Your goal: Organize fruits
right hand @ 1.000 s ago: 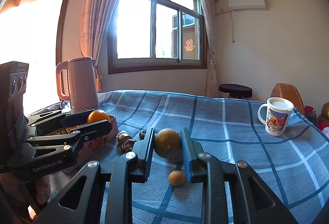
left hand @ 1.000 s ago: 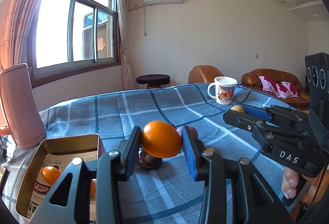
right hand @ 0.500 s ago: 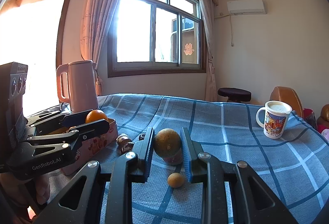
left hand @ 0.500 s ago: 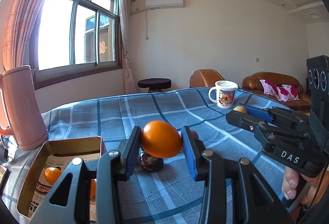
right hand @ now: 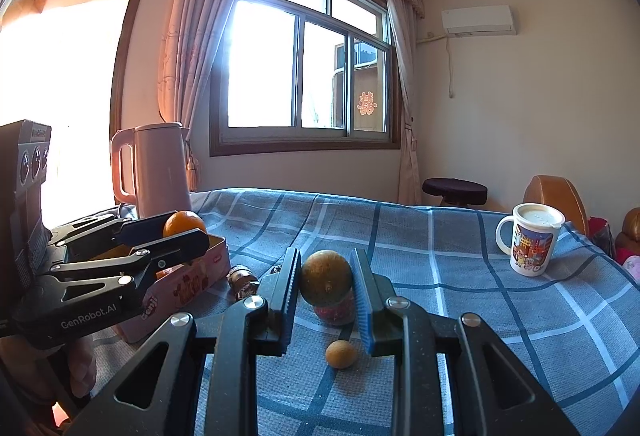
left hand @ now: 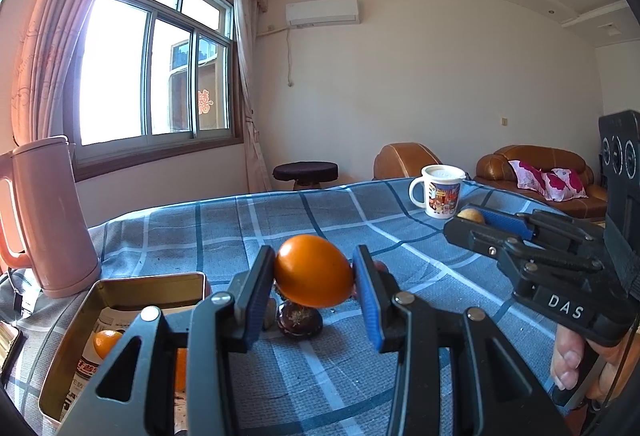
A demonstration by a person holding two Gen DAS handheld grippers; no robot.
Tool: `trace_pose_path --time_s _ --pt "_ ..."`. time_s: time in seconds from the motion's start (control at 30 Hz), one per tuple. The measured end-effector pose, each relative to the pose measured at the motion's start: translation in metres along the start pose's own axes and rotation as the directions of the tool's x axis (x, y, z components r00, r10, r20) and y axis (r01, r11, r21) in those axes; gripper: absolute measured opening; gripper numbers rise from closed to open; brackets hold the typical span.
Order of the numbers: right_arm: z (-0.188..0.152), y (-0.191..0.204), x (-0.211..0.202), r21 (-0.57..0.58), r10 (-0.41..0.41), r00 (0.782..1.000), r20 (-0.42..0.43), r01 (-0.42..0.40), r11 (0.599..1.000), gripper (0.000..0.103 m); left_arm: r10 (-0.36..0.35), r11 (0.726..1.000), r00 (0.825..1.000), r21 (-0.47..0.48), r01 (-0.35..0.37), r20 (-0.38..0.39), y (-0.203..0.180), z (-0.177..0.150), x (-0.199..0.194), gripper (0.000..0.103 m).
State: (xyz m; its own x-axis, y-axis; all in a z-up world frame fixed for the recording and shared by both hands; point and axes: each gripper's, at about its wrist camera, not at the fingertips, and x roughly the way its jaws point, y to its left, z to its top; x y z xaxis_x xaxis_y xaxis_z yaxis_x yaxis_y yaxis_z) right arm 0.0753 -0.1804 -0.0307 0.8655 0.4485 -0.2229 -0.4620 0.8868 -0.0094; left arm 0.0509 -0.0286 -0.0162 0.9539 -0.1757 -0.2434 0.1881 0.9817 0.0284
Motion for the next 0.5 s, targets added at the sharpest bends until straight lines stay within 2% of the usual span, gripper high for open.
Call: trace_pose_path --time_s 0.5 --pt "0.001 0.006 -0.009 -0.026 -0.024 0.999 0.044 0.025 0.999 0.027 0.032 0.999 0.998 0.027 -0.033 0.049 -0.005 0.002 -0.011 0.042"
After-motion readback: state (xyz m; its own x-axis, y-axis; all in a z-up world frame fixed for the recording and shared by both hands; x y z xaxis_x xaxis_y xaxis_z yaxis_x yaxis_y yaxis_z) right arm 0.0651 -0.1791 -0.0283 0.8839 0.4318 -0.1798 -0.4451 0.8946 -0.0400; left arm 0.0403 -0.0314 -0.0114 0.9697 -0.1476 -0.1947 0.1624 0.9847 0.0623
